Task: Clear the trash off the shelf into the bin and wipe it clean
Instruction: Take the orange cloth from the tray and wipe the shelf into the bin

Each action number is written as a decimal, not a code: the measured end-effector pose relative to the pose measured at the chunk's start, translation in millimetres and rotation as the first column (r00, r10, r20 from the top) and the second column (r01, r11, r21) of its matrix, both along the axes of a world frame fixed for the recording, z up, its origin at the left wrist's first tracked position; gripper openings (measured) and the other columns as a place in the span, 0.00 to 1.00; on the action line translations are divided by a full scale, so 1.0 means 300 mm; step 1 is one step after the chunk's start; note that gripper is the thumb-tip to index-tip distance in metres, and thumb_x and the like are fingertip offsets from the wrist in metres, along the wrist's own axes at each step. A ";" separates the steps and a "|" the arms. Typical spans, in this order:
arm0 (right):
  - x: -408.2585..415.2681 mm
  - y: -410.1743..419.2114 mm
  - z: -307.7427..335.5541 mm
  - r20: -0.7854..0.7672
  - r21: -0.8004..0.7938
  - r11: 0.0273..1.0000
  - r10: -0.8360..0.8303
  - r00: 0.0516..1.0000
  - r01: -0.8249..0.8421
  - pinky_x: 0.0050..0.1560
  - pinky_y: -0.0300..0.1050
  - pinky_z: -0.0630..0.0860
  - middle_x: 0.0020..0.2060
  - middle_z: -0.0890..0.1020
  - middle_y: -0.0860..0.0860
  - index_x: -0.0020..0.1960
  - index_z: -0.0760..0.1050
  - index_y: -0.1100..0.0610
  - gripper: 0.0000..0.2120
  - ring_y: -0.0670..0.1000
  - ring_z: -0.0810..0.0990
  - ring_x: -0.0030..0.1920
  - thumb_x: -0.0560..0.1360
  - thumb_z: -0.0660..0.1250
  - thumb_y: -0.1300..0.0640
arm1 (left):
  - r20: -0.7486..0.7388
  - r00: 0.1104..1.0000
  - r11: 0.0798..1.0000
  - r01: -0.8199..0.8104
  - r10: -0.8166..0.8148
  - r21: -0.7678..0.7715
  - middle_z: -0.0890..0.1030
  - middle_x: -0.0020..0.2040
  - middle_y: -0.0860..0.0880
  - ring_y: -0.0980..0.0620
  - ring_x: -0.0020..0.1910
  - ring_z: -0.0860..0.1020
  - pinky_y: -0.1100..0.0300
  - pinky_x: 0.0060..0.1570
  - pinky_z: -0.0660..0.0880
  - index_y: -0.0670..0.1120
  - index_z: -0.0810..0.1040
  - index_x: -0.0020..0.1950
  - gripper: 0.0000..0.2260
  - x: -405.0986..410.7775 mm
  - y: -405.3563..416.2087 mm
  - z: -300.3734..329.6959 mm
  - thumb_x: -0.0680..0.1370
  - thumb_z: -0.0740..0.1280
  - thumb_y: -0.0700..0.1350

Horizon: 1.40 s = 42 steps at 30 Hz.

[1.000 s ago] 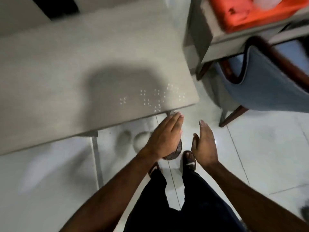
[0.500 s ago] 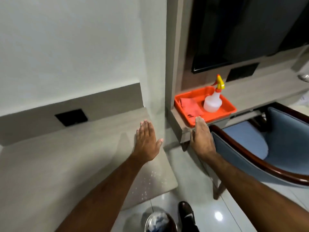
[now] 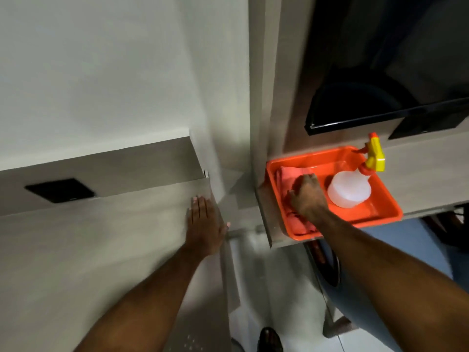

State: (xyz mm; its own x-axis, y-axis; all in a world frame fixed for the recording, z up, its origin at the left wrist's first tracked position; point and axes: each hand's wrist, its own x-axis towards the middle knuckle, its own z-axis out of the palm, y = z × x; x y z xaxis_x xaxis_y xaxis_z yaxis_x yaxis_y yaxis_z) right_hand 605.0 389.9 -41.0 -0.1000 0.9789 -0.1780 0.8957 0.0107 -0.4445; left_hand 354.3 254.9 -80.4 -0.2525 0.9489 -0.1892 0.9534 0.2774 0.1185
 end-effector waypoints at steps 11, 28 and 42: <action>-0.069 0.049 -0.160 0.332 0.156 0.987 -0.008 0.943 -0.046 0.62 0.57 0.73 0.60 0.76 0.65 0.63 0.70 0.63 0.15 0.66 0.75 0.60 0.79 0.57 0.59 | -0.051 0.998 0.999 -0.040 0.041 0.033 0.47 0.83 0.39 0.41 0.82 0.44 0.46 0.78 0.45 0.39 0.45 0.81 0.47 -0.033 -0.001 -0.088 0.74 0.42 0.73; -0.017 -1.192 -0.189 -0.303 0.222 0.974 0.031 0.953 0.039 0.49 0.41 0.72 0.54 0.84 0.50 0.62 0.76 0.51 0.18 0.52 0.81 0.51 0.73 0.64 0.60 | 0.326 0.884 0.807 0.093 -0.336 0.583 0.66 0.76 0.34 0.38 0.79 0.61 0.46 0.78 0.61 0.35 0.63 0.76 0.25 0.498 -1.037 -0.166 0.81 0.59 0.44; -0.046 -1.671 -1.142 -0.219 -0.379 0.914 -0.239 0.946 0.143 0.33 0.31 0.64 0.35 0.74 0.38 0.57 0.75 0.52 0.09 0.38 0.73 0.34 0.77 0.65 0.55 | 0.231 0.704 0.716 -0.538 0.672 -0.445 0.47 0.79 0.28 0.30 0.79 0.49 0.43 0.78 0.53 0.31 0.44 0.79 0.42 0.223 -1.641 -1.199 0.80 0.63 0.55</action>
